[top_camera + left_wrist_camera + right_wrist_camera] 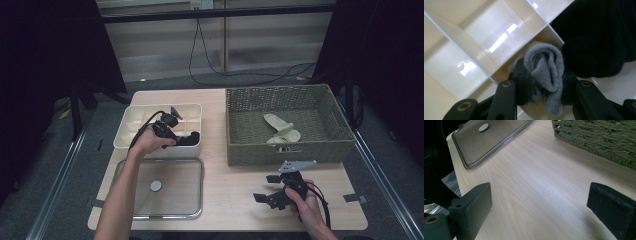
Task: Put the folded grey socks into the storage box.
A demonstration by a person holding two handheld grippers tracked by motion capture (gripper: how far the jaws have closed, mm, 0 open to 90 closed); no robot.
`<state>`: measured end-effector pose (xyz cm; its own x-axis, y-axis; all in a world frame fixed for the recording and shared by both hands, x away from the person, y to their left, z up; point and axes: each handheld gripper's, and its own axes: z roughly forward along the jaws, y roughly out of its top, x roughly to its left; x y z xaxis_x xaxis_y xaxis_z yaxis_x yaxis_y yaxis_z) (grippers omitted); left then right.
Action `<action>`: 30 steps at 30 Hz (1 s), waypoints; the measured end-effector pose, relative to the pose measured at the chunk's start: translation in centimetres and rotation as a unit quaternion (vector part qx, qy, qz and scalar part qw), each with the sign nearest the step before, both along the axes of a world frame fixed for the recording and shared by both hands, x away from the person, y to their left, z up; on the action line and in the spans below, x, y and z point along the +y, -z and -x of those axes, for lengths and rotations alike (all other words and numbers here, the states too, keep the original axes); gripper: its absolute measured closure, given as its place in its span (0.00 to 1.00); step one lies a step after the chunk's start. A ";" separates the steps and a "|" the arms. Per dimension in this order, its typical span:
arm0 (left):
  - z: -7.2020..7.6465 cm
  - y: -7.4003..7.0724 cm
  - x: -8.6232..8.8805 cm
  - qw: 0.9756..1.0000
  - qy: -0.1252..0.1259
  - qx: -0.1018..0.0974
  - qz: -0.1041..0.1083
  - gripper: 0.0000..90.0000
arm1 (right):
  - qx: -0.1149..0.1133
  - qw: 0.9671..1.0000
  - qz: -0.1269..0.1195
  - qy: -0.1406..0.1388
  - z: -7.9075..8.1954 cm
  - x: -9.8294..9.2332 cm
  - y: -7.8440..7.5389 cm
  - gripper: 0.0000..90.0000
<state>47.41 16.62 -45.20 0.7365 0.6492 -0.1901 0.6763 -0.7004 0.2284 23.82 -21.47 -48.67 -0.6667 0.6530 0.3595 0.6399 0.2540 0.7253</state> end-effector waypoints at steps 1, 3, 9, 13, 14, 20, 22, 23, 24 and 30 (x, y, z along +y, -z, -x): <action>0.0 0.0 0.0 1.000 0.000 0.002 0.000 0.73 | 0.001 1.000 0.000 0.000 0.0 0.0 0.0 0.06; 0.0 0.1 -0.1 1.000 0.002 0.002 0.000 0.73 | 0.003 1.000 -0.003 0.003 -0.1 0.0 0.0 0.06; 0.2 0.1 -0.7 1.000 0.011 -0.003 -0.019 0.73 | 0.004 1.000 -0.003 0.003 -0.2 0.0 0.1 0.06; 0.4 -0.2 -1.0 0.999 0.012 -0.004 -0.037 0.71 | 0.004 1.000 -0.002 0.003 -0.1 0.0 0.0 0.06; 0.4 -0.2 -1.0 0.999 0.012 -0.005 -0.035 0.71 | 0.004 1.000 -0.002 0.003 -0.1 0.0 0.0 0.06; 0.6 -0.5 -0.5 1.000 0.014 -0.022 -0.014 0.66 | 0.005 1.000 -0.002 0.006 -0.1 0.0 0.0 0.06; 0.5 -0.5 -0.4 1.000 0.016 -0.020 -0.010 0.63 | 0.005 1.000 -0.003 0.008 -0.2 -0.1 0.0 0.06; 0.5 -0.6 -0.3 1.000 0.019 -0.021 -0.010 0.63 | 0.005 1.000 -0.003 0.008 -0.2 -0.1 0.0 0.06; 0.5 -0.6 -0.3 1.000 0.018 -0.021 -0.005 0.63 | 0.006 1.000 -0.005 0.009 -0.3 -0.1 0.0 0.06; 0.6 -1.0 0.2 0.999 0.020 -0.026 0.014 0.60 | 0.008 1.000 -0.010 0.014 -0.6 -0.1 0.1 0.06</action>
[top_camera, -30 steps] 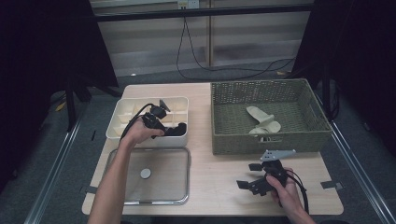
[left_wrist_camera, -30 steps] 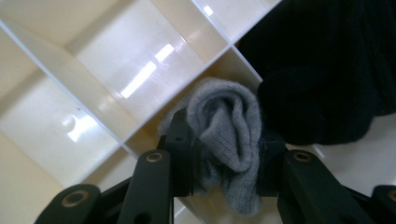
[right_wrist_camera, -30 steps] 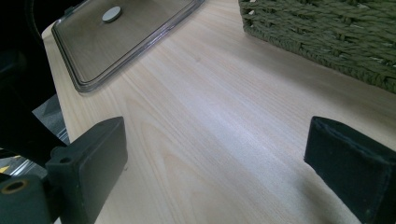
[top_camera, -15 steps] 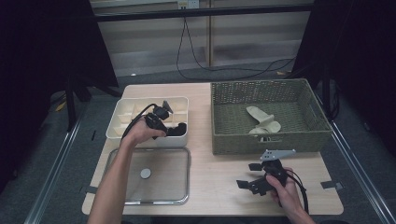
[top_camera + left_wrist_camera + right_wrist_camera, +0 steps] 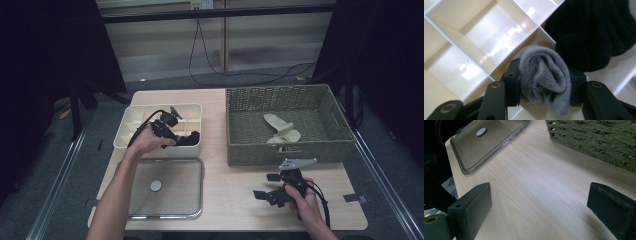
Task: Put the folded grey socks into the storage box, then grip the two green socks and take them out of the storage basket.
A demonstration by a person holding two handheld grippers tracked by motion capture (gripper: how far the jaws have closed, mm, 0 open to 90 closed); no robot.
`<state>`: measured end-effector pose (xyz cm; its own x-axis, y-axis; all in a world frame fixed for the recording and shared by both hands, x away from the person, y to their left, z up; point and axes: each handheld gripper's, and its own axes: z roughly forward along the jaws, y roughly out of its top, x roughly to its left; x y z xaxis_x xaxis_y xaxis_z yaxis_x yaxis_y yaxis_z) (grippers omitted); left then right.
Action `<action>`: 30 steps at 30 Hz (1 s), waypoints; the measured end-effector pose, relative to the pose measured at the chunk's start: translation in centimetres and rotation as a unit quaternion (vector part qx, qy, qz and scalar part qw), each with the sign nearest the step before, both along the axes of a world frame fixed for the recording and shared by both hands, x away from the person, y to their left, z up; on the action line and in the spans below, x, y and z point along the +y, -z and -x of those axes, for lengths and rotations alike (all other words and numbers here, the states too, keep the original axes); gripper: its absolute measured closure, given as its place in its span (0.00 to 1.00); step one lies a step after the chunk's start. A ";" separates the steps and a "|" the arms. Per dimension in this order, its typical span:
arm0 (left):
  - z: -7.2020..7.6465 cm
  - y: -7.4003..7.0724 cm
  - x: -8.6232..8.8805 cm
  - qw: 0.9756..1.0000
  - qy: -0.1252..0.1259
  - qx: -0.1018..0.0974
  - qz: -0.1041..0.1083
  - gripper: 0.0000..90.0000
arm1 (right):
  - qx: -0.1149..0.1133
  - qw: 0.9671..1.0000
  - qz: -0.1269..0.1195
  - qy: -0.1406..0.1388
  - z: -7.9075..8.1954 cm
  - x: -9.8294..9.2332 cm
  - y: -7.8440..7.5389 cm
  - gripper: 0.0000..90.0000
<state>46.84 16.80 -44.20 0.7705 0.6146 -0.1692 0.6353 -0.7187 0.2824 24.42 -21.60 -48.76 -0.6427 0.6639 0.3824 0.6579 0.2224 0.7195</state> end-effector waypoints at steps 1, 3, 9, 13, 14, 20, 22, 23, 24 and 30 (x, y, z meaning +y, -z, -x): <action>0.0 -0.1 0.2 1.000 0.001 0.003 0.004 0.60 | 0.001 1.000 -0.001 0.001 0.0 0.0 0.0 0.06; 0.1 -0.3 0.5 1.000 0.000 0.000 0.017 0.58 | 0.001 1.000 0.001 0.000 -0.1 0.0 0.0 0.06; 0.4 -1.3 1.0 0.999 -0.005 -0.017 0.028 0.45 | 0.001 1.000 0.000 0.001 0.0 0.1 0.0 0.06; 0.7 -2.0 1.8 0.998 -0.022 -0.028 0.042 0.37 | 0.001 1.000 0.002 -0.001 0.0 0.1 0.1 0.06; 0.8 -2.2 2.1 0.998 -0.023 -0.034 0.050 0.37 | 0.000 1.000 0.002 0.000 0.0 0.1 0.1 0.06; 1.7 -2.8 3.6 0.992 -0.029 -0.074 0.095 0.22 | 0.005 1.000 0.001 -0.004 0.0 0.0 0.1 0.06; 1.9 -3.1 4.1 0.989 -0.038 -0.079 0.120 0.18 | 0.004 1.000 -0.001 -0.003 0.0 0.0 0.1 0.06; 2.1 -3.3 4.4 0.988 -0.038 -0.083 0.126 0.16 | 0.004 1.000 -0.002 -0.001 0.0 -0.1 0.0 0.06; 2.7 -3.6 4.6 0.983 -0.049 -0.089 0.152 0.15 | 0.003 1.000 -0.004 -0.001 0.0 -0.2 0.0 0.06; 3.9 -4.1 5.7 0.977 -0.060 -0.116 0.170 0.20 | 0.000 1.000 -0.006 0.012 -0.4 -0.6 -0.1 0.07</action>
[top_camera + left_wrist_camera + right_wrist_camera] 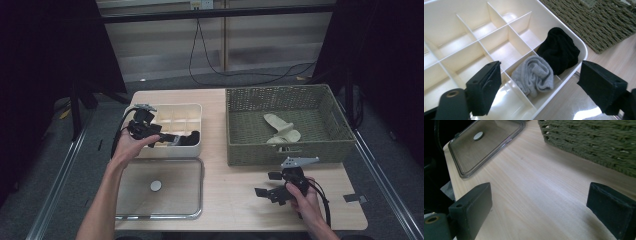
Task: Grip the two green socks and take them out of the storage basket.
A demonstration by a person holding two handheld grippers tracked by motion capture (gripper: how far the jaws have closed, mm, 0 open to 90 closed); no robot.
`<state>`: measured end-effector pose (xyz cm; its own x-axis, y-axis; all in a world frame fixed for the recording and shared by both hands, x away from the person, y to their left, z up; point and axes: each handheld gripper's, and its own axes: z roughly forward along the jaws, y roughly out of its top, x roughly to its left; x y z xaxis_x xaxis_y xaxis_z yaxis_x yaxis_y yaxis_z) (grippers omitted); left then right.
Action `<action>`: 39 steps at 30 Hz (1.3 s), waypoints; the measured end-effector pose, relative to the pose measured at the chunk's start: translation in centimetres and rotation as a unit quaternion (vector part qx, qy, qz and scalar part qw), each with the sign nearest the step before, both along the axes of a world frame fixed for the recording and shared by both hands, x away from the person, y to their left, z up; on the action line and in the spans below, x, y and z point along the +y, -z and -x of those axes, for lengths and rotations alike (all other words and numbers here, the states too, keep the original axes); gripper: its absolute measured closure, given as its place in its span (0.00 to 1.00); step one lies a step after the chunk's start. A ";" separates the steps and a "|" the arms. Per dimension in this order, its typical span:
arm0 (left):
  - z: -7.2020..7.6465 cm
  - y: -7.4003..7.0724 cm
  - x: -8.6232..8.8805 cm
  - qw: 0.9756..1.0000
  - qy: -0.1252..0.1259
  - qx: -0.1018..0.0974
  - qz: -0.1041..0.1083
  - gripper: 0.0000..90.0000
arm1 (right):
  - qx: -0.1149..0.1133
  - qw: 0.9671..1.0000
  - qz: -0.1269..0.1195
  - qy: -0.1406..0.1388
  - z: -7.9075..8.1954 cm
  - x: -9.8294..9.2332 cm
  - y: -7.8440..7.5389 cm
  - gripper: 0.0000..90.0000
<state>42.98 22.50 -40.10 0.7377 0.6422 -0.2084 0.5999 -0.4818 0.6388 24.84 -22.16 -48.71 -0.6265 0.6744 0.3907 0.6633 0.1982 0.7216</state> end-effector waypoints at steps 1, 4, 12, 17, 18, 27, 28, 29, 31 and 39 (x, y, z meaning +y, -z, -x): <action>0.0 0.0 0.0 1.000 0.000 0.000 0.000 0.21 | 0.000 1.000 0.000 0.000 0.0 0.0 0.0 0.07; 0.7 -0.1 0.5 1.000 -0.004 -0.008 0.010 0.25 | -0.004 1.000 0.002 0.012 -0.2 -0.2 -0.1 0.07; 4.0 -0.4 1.2 0.998 -0.019 -0.039 0.042 0.27 | -0.023 1.000 0.005 0.011 -0.1 -0.2 -0.5 0.09; 5.4 -0.2 1.6 0.997 -0.018 -0.038 0.064 0.26 | -0.022 1.000 0.008 0.011 0.1 -0.1 -0.6 0.10; 5.9 -0.1 1.7 0.997 -0.018 -0.039 0.069 0.25 | -0.023 1.000 0.008 0.010 0.2 0.0 -0.7 0.11; 9.5 0.5 1.3 0.995 -0.010 -0.071 0.063 0.30 | -0.030 0.999 0.005 0.012 0.4 -0.2 -1.4 0.20; 10.1 0.8 1.1 0.995 -0.010 -0.072 0.068 0.30 | -0.032 0.999 0.003 0.017 0.5 -0.3 -1.6 0.23; 10.1 0.8 1.1 0.995 -0.010 -0.072 0.068 0.30 | -0.032 0.999 0.003 0.017 0.5 -0.3 -1.6 0.23; 10.8 1.1 0.8 0.995 -0.009 -0.075 0.071 0.30 | -0.037 0.999 -0.001 0.020 0.5 -0.5 -1.9 0.27; 13.7 2.5 -0.4 0.993 -0.013 -0.089 0.082 0.25 | -0.046 0.999 -0.006 0.022 0.6 -0.7 -2.7 0.34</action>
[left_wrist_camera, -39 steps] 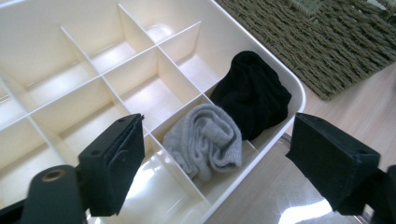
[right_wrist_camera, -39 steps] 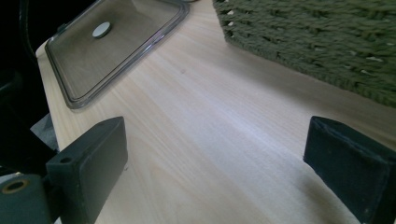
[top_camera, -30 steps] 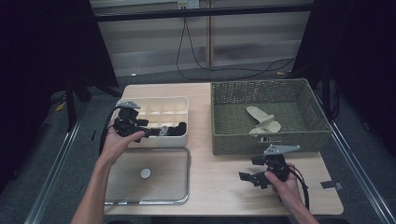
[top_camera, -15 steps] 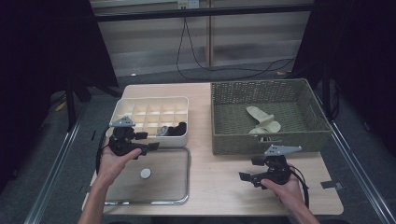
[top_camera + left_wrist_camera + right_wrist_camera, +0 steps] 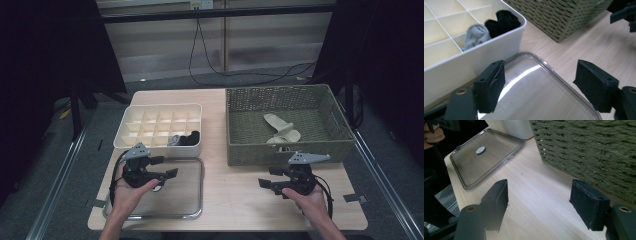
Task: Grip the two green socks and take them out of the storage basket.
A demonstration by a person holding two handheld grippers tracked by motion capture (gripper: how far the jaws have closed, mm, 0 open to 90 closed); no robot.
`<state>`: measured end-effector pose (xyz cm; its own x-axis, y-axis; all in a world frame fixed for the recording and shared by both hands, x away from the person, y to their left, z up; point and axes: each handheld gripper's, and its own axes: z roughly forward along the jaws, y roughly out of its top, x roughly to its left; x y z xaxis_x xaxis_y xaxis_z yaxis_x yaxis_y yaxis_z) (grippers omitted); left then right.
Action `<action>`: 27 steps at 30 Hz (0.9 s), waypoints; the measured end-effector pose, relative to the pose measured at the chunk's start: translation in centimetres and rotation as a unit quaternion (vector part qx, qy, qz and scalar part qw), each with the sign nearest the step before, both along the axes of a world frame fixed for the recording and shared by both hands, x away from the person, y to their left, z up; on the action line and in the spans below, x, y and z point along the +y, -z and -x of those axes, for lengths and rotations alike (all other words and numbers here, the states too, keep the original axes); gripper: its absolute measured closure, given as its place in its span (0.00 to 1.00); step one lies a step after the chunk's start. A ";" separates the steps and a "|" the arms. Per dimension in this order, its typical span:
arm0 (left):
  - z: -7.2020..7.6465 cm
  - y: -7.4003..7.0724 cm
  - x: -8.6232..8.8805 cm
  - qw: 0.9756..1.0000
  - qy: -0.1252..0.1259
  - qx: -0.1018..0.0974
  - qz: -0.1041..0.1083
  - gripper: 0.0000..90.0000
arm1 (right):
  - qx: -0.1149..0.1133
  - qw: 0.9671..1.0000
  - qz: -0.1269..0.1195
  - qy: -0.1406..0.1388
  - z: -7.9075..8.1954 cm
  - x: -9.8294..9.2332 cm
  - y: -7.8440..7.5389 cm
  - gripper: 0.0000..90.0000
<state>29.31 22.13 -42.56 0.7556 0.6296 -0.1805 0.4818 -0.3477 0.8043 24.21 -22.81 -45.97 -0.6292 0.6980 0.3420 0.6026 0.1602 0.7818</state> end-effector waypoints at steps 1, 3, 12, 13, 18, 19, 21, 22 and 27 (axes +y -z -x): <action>0.6 0.2 -0.3 1.000 0.006 0.001 0.008 0.23 | -0.003 1.000 0.000 -0.003 0.0 0.1 -0.2 0.35; 1.0 0.2 -0.4 1.000 0.003 -0.003 0.005 0.22 | -0.003 1.000 0.001 -0.001 0.0 0.1 -0.3 0.35; 2.8 1.7 -1.9 1.000 0.012 0.000 0.007 0.19 | -0.021 1.000 0.005 0.002 -0.2 -0.2 -2.0 0.36; 3.1 1.8 -1.9 1.000 0.014 0.001 0.016 0.19 | -0.024 1.000 0.009 0.001 -0.2 -0.1 -2.4 0.36; 3.6 2.4 -2.0 1.000 0.011 -0.001 0.007 0.19 | -0.031 1.000 0.002 -0.002 -0.5 -0.3 -3.6 0.40; 3.7 2.5 -2.0 1.000 0.011 0.003 0.006 0.19 | -0.032 0.999 0.000 -0.001 -0.6 -0.4 -4.0 0.41; 3.7 2.7 -2.0 1.000 0.015 0.009 0.005 0.19 | -0.035 0.999 -0.001 -0.003 -0.8 -0.6 -5.0 0.43; 3.8 2.8 -2.0 1.000 0.013 0.006 -0.007 0.20 | -0.038 0.999 -0.001 -0.003 -1.0 -0.7 -5.5 0.44; 4.0 3.1 -2.2 0.999 0.027 0.012 -0.021 0.20 | -0.041 0.999 -0.003 -0.001 -2.7 -1.6 -7.9 0.48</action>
